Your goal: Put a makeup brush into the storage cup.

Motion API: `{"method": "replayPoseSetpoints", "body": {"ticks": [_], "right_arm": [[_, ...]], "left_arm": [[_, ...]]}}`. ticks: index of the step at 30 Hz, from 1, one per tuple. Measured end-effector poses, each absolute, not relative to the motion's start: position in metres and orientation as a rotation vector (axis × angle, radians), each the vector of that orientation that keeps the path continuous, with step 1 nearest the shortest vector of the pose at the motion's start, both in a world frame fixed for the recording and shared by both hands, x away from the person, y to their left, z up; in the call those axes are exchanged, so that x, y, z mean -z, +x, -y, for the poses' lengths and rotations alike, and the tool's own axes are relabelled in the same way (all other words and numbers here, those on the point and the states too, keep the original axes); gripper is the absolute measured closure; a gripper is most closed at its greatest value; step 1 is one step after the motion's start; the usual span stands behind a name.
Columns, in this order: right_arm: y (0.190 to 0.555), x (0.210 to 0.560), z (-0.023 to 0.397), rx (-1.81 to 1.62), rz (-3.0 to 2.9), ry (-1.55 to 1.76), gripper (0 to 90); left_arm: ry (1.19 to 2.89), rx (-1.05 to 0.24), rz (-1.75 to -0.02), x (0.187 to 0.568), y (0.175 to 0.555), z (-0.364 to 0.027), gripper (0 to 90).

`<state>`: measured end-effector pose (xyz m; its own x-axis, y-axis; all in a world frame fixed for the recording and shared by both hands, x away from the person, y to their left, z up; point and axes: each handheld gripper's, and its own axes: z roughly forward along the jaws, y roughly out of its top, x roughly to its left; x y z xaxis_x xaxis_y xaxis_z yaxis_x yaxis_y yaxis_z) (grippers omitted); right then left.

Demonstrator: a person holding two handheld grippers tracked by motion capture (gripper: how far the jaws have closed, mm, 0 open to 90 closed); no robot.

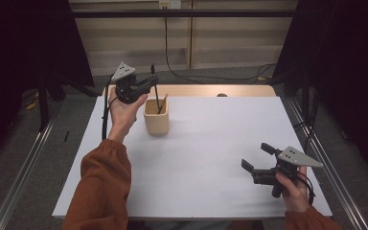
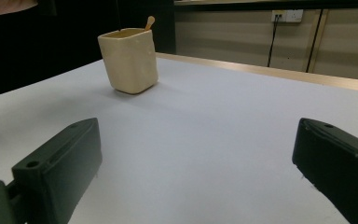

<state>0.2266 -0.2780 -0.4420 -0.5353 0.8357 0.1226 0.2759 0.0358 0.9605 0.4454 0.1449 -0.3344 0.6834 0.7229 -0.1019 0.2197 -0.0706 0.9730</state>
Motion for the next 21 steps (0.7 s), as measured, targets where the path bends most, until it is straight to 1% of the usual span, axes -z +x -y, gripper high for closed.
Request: {"method": "replayPoseSetpoints", "body": {"ticks": [12, 21], "right_arm": [[0.227, 0.442, 0.278, -1.524, -1.832, 1.125, 0.2], [0.226, 0.442, 0.278, -1.523, -1.829, 1.128, 0.2]], "left_arm": [[1.636, -0.468, -0.817, 0.353, 0.444, -0.149, 85.5], [1.659, -0.469, -0.813, 0.36, 0.447, -0.145, 85.4]]}}
